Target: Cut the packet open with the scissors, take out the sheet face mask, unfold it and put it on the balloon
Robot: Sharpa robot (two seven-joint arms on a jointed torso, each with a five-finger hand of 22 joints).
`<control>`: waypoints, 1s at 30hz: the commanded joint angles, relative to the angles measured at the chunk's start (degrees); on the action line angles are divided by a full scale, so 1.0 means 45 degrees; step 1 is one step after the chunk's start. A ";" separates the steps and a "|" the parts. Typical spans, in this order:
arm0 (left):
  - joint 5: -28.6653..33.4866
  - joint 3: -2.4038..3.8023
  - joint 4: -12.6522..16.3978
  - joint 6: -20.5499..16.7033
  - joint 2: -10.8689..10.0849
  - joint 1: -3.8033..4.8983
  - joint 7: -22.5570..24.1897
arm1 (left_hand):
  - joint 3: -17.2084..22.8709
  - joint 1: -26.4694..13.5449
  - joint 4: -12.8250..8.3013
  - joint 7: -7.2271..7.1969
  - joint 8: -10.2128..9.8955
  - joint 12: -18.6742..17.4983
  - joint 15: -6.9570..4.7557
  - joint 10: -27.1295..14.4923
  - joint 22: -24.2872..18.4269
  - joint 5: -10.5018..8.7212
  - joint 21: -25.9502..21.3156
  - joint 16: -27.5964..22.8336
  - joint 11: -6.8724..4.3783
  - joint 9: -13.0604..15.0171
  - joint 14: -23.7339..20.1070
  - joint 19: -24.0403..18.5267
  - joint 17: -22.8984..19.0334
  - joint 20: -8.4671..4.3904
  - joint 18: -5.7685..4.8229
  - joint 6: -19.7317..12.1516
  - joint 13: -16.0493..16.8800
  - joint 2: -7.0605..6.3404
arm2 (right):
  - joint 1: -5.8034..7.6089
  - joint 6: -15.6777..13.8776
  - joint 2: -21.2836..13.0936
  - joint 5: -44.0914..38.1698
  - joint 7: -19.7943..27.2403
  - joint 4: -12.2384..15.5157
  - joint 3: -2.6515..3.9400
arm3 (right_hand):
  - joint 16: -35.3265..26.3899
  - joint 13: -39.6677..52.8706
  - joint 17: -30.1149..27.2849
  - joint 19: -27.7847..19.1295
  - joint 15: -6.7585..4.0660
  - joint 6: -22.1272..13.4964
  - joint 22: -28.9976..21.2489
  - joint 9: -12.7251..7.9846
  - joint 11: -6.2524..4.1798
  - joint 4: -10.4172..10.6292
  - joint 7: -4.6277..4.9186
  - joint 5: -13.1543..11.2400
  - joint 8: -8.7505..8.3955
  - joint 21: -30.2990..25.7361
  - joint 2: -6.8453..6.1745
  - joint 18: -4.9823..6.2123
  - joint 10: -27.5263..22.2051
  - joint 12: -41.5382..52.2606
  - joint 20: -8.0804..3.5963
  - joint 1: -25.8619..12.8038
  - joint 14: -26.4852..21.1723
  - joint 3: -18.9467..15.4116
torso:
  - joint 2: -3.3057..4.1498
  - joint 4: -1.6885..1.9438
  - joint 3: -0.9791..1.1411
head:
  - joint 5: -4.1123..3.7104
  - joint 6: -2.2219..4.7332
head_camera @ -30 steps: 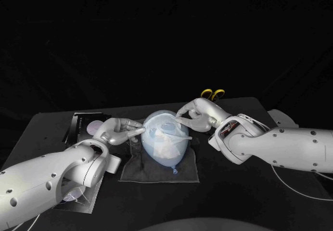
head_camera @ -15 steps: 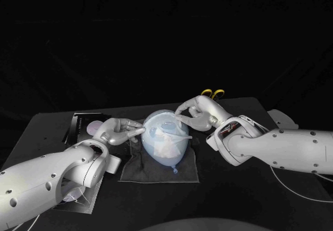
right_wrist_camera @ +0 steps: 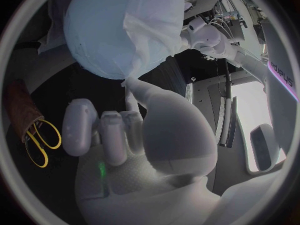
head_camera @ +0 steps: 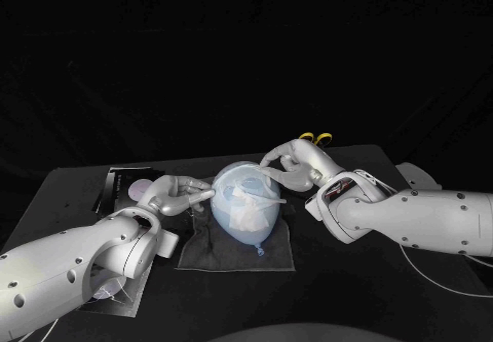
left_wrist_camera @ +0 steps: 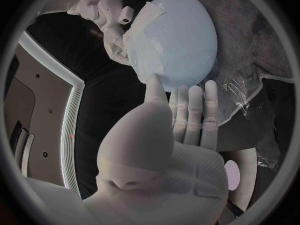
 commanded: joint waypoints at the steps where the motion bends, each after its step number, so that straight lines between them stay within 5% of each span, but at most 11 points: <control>1: 0.0026 0.0011 0.0040 0.0133 0.0004 0.0016 0.0086 | -0.0060 0.0007 -0.0011 -0.0029 0.0073 0.0079 -0.0006 -0.0083 0.0022 -0.0053 0.0007 -0.0035 0.0041 -0.0003 -0.0071 -0.0098 -0.0010 -0.0028 0.0190 0.0043 -0.0016 0.0102 | 0.0047 -0.0168 0.0020 -0.0532 -0.0378 -0.0082 0.0023 | 0.0089 0.3352 0.3352 0.0046 -0.0386 0.0134 0.1174 0.0600 -0.0349 0.0000 -0.0135 0.0028 0.0181 0.0013 0.0002 0.0185 0.1574 0.0046 -0.0067 -0.0223 0.1596 0.0107 | -0.0002 -0.0008 0.0004 | 0.0016 0.0012; 12: 0.0076 0.0010 0.0039 0.0121 -0.0034 0.0017 0.0080 | -0.0064 0.0004 -0.0008 -0.0029 0.0073 0.0081 -0.0004 -0.0090 0.0022 -0.0053 0.0006 -0.0033 0.0043 -0.0004 -0.0077 -0.0104 -0.0012 -0.0025 0.0189 0.0042 -0.0017 0.0110 | 0.0316 -0.0197 0.0061 -0.0972 -0.0607 -0.0453 0.0098 | 0.0089 0.3352 0.3352 0.0055 -0.0387 0.0090 0.1194 0.0743 -0.0352 -0.0061 -0.0138 0.0027 0.0263 0.0025 -0.0044 0.0181 0.1574 0.0046 -0.0068 -0.0310 0.1596 0.0270 | 0.0009 -0.0012 0.0010 | -0.0020 0.0023; 20: 0.0116 0.0010 0.0042 0.0115 -0.0038 0.0018 0.0084 | -0.0064 0.0004 -0.0008 -0.0029 0.0073 0.0081 -0.0004 -0.0090 0.0022 -0.0053 0.0006 -0.0033 0.0043 -0.0004 -0.0077 -0.0104 -0.0012 -0.0025 0.0189 0.0042 -0.0017 0.0110 | 0.0409 0.0364 -0.0064 -0.0456 -0.0425 -0.0377 0.0114 | 0.0089 0.3352 0.3352 0.0000 -0.0400 -0.0099 0.1156 0.0985 -0.0349 0.0025 -0.0125 0.0030 0.0346 -0.0068 0.0000 0.0204 0.1574 0.0046 -0.0070 -0.0620 0.1596 0.0570 | 0.0002 -0.0010 0.0000 | -0.0019 0.0025; 22: 0.0122 0.0010 0.0042 0.0116 -0.0039 0.0018 0.0085 | -0.0072 0.0001 -0.0004 -0.0030 0.0075 0.0086 0.0000 -0.0103 0.0023 -0.0053 0.0005 -0.0031 0.0047 -0.0005 -0.0090 -0.0115 -0.0016 -0.0019 0.0189 0.0042 -0.0019 0.0123 | 0.0424 0.0588 -0.0146 -0.0102 -0.0341 -0.0295 0.0114 | 0.0089 0.3352 0.3352 -0.0069 -0.0333 -0.0745 0.1094 0.0965 -0.0233 0.0174 0.0035 0.0022 0.0049 -0.0182 -0.0232 0.0224 0.1574 0.0046 -0.0048 -0.0965 0.1596 0.0524 | -0.0007 -0.0011 -0.0007 | -0.0020 0.0042; 23: 0.0124 0.0010 0.0042 0.0115 -0.0039 0.0018 0.0086 | -0.0072 0.0001 -0.0004 -0.0030 0.0075 0.0086 0.0000 -0.0103 0.0023 -0.0053 0.0005 -0.0031 0.0047 -0.0005 -0.0090 -0.0115 -0.0016 -0.0019 0.0189 0.0042 -0.0019 0.0123 | 0.0429 0.0700 -0.0186 0.0054 -0.0316 -0.0255 0.0113 | 0.0089 0.3352 0.3352 -0.0095 -0.0145 -0.1368 0.1071 0.0821 0.0015 0.0732 0.0335 0.0059 -0.0338 -0.0230 -0.0725 0.0214 0.1574 0.0046 0.0043 -0.1881 0.1596 -0.0058 | -0.0010 -0.0011 -0.0012 | -0.0016 0.0038; 27: 0.0130 0.0010 0.0038 0.0113 -0.0043 0.0018 0.0087 | -0.0072 0.0001 -0.0004 -0.0030 0.0075 0.0086 0.0000 -0.0103 0.0023 -0.0053 0.0005 -0.0031 0.0047 -0.0005 -0.0090 -0.0115 -0.0016 -0.0019 0.0189 0.0042 -0.0019 0.0123 | 0.0440 0.1340 -0.0347 0.0532 -0.0369 -0.0072 0.0108 | 0.0089 0.3352 0.3352 -0.0186 0.0124 -0.1894 0.0987 0.0580 0.0306 0.1622 0.0607 0.0054 -0.0824 -0.0397 -0.1644 0.0239 0.1574 0.0046 0.0306 -0.3069 0.1596 -0.1283 | -0.0009 -0.0004 -0.0006 | -0.0003 0.0044; 30: 0.0134 0.0010 0.0035 0.0108 -0.0049 0.0018 0.0089 | -0.0072 0.0001 -0.0004 -0.0030 0.0075 0.0086 0.0000 -0.0103 0.0023 -0.0053 0.0005 -0.0031 0.0047 -0.0005 -0.0090 -0.0115 -0.0016 -0.0019 0.0189 0.0042 -0.0019 0.0123 | 0.0409 0.1805 -0.0429 0.0813 -0.0486 0.0073 0.0098 | 0.0089 0.3352 0.3352 -0.0241 0.0199 -0.2052 0.0936 0.0458 0.0359 0.2071 0.0679 0.0054 -0.1039 -0.0508 -0.1829 0.0283 0.1574 0.0046 0.0430 -0.3143 0.1596 -0.1933 | -0.0010 -0.0009 0.0001 | -0.0011 0.0046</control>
